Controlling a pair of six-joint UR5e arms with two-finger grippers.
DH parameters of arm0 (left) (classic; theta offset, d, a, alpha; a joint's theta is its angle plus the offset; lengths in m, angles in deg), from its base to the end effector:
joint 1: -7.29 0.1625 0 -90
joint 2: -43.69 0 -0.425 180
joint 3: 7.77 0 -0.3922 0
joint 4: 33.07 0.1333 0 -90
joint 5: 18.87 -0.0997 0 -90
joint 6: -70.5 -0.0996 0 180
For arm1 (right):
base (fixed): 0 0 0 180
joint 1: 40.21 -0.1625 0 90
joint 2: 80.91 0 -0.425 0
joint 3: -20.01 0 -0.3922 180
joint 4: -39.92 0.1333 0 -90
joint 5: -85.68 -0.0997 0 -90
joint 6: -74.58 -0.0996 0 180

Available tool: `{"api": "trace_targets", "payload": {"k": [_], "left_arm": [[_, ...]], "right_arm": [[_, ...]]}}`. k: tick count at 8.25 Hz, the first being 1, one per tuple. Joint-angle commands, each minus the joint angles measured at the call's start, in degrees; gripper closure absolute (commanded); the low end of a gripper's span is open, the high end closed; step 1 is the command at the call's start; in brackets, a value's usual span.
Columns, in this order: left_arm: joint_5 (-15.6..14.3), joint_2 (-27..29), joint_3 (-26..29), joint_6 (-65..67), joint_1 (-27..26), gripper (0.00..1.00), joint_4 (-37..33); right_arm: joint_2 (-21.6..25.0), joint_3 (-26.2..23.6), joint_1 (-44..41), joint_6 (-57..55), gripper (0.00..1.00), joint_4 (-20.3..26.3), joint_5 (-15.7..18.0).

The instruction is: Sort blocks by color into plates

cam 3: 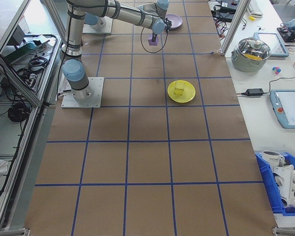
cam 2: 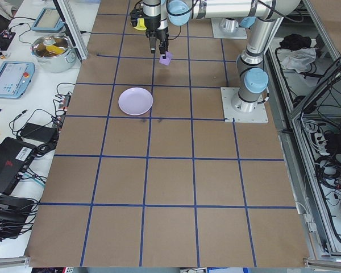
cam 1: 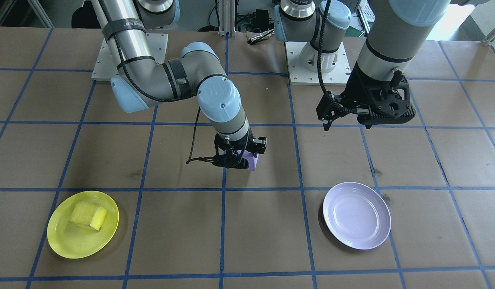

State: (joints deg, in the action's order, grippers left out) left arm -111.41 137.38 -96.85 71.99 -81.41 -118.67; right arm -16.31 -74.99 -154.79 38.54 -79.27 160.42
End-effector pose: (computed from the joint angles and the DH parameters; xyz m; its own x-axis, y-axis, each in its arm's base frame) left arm -0.1170 -0.5244 0.4710 -0.9978 -0.0499 -0.0435 -0.0486 0.9984 -0.0296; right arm 0.4022 -0.4958 0.2498 -0.9560 0.2145 -0.2004 0.1813 0.9683 0.1719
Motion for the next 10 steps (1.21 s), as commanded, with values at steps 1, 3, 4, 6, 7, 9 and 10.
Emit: {"api": "trace_targets", "payload": {"k": [1,3,4,6,7,9,10], "left_arm": [[0.1,0.0,0.0,0.1,0.0,0.0,0.1],[0.3,0.2,0.0,0.0,0.0,0.0,0.1],[0.4,0.3,0.1,0.1,0.0,0.0,0.0],[0.6,1.4,0.3,0.0,-0.9,0.0,0.2],[0.9,2.0,0.3,-0.2,-1.6,0.0,0.4],[2.6,3.2,0.2,2.7,-5.8,0.0,0.3],[3.0,3.9,0.0,8.5,-7.8,0.0,0.3]], "right_arm": [[-0.4,-0.4,-1.2,-2.5,0.0,-0.8,0.0],[-0.3,-0.3,-1.2,-1.9,0.0,-0.7,0.0],[0.1,-0.1,-0.5,-1.7,0.0,-0.3,0.0],[2.6,-0.2,3.3,1.4,0.0,1.8,1.0],[5.7,-0.3,7.1,5.7,0.0,6.5,1.3],[12.0,-0.2,14.4,16.6,0.0,16.8,6.9],[15.3,-0.2,17.2,20.4,0.0,21.0,9.9]]}}
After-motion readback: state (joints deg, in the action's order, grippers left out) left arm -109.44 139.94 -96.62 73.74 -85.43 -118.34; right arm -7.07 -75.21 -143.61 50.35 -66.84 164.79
